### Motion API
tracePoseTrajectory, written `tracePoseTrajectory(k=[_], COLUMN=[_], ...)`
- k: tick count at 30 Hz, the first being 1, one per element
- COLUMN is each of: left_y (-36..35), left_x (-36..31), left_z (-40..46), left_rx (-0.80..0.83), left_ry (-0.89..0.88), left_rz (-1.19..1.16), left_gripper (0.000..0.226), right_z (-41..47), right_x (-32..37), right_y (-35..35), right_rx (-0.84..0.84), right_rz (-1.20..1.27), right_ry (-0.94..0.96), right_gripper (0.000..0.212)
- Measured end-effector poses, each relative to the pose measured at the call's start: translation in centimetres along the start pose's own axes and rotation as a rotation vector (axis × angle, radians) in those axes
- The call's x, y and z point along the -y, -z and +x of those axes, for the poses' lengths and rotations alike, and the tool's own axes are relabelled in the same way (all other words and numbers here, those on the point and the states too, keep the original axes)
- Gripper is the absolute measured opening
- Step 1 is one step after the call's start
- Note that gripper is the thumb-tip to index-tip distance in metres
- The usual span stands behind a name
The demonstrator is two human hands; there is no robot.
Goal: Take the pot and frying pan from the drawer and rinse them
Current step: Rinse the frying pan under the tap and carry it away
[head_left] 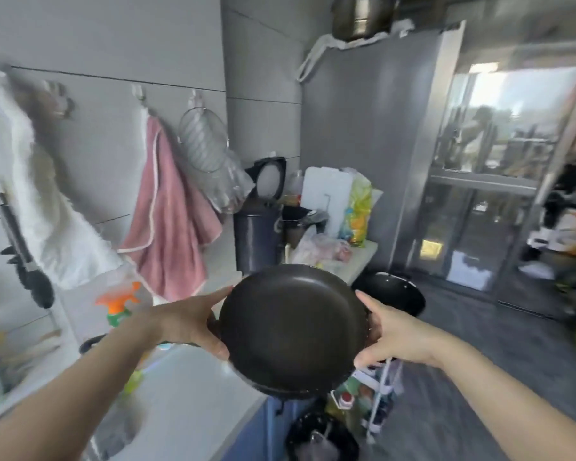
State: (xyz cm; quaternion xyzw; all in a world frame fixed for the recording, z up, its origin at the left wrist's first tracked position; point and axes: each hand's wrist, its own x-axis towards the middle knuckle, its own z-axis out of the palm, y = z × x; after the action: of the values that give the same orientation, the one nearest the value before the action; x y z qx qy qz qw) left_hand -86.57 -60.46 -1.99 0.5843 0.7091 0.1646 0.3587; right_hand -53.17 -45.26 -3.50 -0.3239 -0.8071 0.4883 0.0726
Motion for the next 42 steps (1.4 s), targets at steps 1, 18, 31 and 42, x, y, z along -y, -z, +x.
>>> tracePoseTrajectory(k=[1, 18, 31, 42], left_y=[-1.5, -33.7, -57.6, -77.7], left_x=[-2.5, -47.5, -67.6, -75.6], left_z=[2.2, 24.3, 23.5, 20.2], left_rx=[0.029, 0.723, 1.141, 1.195], left_ry=[-0.036, -0.644, -1.037, -1.072], left_rz=[0.025, 0.426, 0.582, 0.603], left_gripper=[0.112, 0.117, 0.120, 0.124], right_z=[-2.6, -44.7, -62.0, -76.7], right_x=[-1.7, -20.6, -26.0, -36.7], right_y=[2.1, 15.4, 9.9, 10.5], right_rx=[-0.051, -0.932, -1.486, -1.581], right_rz=[0.008, 0.222, 0.417, 0.548], right_ry=[-0.045, -0.566, -0.815, -0.829], right_gripper=[0.113, 0.096, 0.107, 0.101])
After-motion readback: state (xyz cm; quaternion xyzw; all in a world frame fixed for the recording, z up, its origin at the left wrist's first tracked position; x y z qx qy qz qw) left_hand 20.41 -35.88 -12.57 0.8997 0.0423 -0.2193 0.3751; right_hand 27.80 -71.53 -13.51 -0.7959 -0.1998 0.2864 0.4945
